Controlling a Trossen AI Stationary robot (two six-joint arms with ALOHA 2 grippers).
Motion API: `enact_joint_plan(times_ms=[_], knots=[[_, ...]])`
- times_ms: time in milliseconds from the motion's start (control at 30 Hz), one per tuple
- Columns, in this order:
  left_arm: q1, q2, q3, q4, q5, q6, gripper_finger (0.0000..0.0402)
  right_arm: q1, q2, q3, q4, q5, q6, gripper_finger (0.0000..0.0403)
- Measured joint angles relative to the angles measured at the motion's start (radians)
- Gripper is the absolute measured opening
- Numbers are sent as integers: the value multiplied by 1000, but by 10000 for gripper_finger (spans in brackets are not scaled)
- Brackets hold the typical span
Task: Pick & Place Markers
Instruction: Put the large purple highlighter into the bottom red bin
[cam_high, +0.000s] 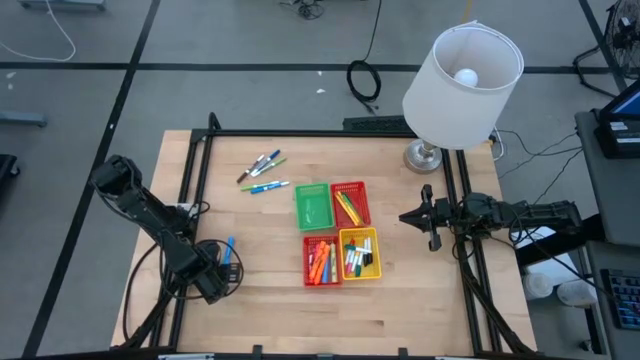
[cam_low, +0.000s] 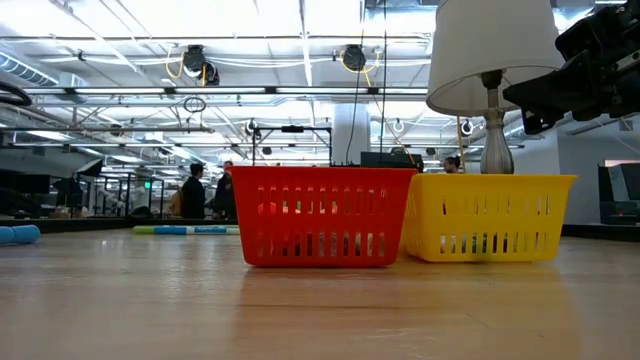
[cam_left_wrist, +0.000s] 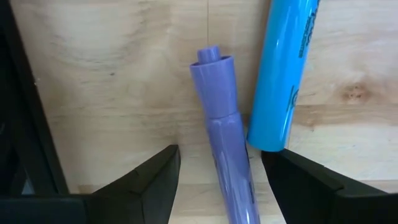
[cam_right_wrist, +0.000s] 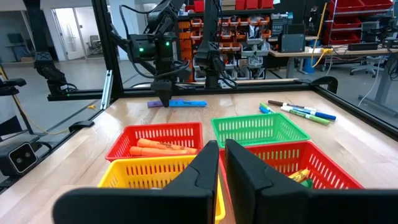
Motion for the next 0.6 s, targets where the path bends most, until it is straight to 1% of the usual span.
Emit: enact_joint_plan(times_ms=[600], knots=[[0,0,0,-1,-11,0,241,0,0,0,0,0,0,18]])
